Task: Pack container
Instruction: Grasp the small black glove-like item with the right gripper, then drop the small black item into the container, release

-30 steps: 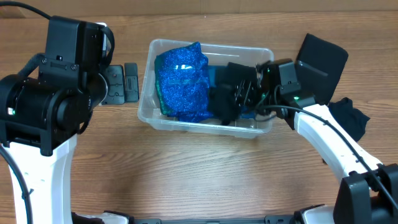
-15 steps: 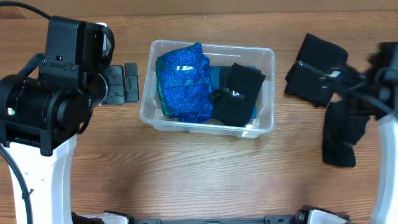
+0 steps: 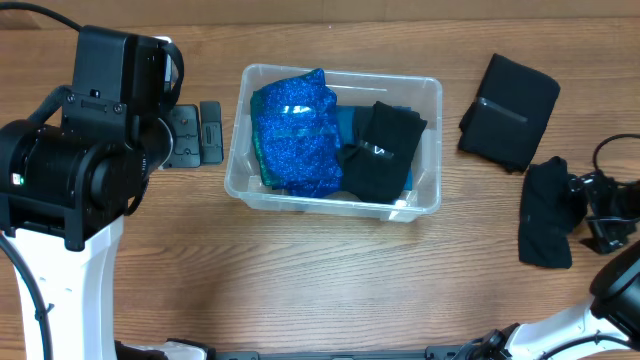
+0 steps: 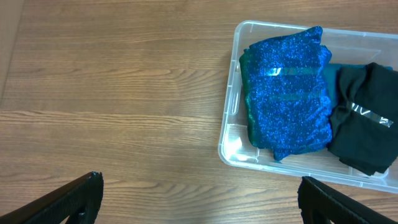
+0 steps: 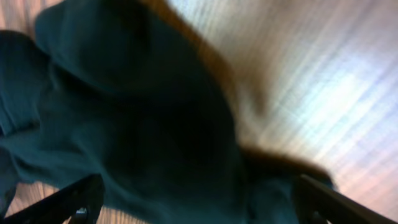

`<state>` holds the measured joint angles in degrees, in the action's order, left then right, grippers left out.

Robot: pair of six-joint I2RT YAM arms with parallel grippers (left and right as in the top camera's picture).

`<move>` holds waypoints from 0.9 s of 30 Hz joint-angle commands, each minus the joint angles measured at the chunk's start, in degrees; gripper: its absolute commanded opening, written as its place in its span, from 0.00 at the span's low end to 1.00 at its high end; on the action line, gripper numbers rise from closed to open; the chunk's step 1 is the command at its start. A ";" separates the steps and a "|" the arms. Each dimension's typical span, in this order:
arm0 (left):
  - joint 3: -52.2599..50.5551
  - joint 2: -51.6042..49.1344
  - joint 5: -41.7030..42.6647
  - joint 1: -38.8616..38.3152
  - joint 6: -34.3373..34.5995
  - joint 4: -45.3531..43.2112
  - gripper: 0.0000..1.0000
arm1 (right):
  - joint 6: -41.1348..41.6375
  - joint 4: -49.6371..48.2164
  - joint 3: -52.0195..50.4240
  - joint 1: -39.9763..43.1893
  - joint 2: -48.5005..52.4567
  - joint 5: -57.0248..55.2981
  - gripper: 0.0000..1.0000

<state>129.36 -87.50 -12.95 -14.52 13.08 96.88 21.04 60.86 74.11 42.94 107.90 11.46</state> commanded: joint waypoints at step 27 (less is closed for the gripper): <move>0.13 0.20 -0.96 0.28 -0.90 -0.11 1.00 | 17.20 -18.71 2.10 -55.17 -31.19 11.32 0.13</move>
<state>129.36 -87.50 -13.08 -14.52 13.08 96.88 26.04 45.74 75.75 -5.89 74.35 33.19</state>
